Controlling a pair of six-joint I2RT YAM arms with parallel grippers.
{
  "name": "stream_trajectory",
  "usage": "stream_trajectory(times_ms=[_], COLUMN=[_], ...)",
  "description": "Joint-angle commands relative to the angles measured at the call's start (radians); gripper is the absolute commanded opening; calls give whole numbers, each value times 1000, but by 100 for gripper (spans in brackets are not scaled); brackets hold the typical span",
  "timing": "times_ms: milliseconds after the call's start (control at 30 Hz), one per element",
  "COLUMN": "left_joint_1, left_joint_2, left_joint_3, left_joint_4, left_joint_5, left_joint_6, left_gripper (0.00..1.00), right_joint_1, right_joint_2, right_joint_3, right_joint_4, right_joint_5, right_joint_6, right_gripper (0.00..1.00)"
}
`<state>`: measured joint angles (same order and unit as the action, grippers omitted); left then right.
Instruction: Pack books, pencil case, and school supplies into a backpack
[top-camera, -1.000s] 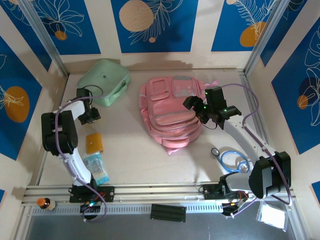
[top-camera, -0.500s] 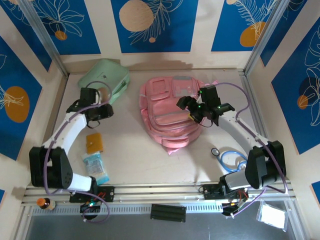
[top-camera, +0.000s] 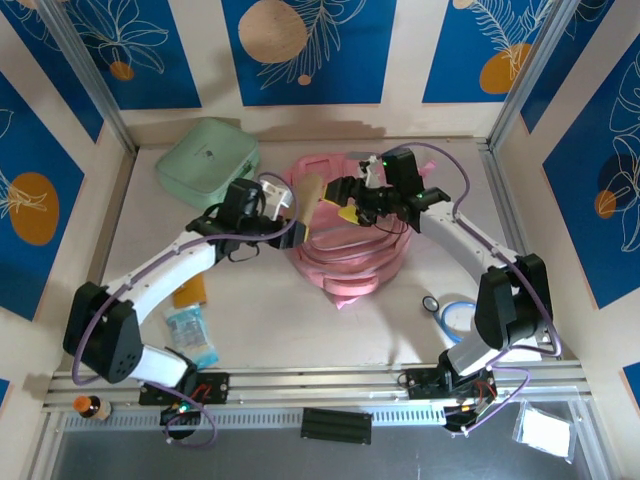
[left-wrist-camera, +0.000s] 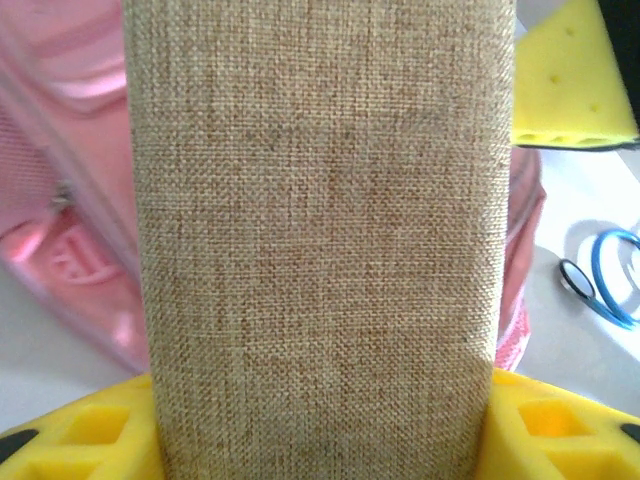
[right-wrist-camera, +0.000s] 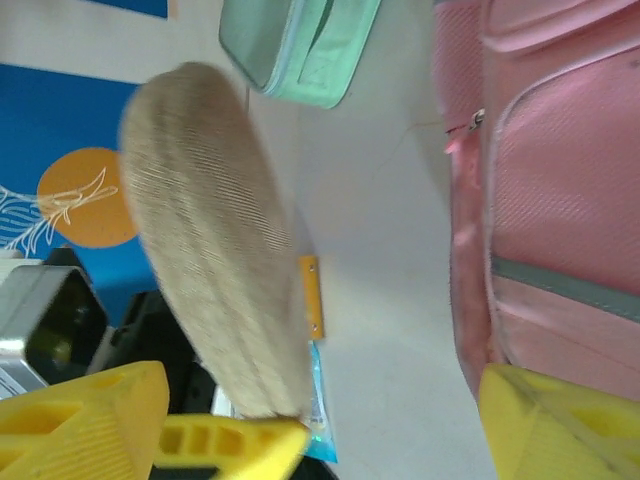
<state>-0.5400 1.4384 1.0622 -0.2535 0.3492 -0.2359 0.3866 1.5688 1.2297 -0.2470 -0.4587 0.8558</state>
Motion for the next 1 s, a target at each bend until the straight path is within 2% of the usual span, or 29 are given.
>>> stream_trajectory(times_ms=[0, 233, 467, 567, 633, 700, 800, 967], left_joint_1=[-30, -52, -52, -52, -52, -51, -50, -58], left_joint_2=[33, 50, 60, 63, 61, 53, 41, 67], left_joint_3=[57, 70, 78, 84, 85, 84, 84, 126], left_joint_4=[52, 67, 66, 65, 61, 49, 17, -73], left_joint_5=[50, 89, 125, 119, 109, 75, 9, -21], left_joint_6=[42, 59, 70, 73, 77, 85, 119, 221], left_gripper=[41, 41, 41, 42, 48, 65, 79, 87], right_joint_1=[11, 15, 26, 23, 13, -5, -47, -126], right_joint_2=[23, 59, 87, 91, 83, 54, -14, -161], right_joint_3=[34, 46, 42, 35, 22, -6, -57, -150], right_joint_4=[-18, -59, 55, 91, 105, 123, 145, 107], right_joint_5=[-36, 13, -94, -124, -116, -83, -21, 152], right_joint_6=[-7, 18, 43, 56, 61, 60, 41, -43], right_gripper=[80, 72, 49, 35, 25, 22, 21, 21])
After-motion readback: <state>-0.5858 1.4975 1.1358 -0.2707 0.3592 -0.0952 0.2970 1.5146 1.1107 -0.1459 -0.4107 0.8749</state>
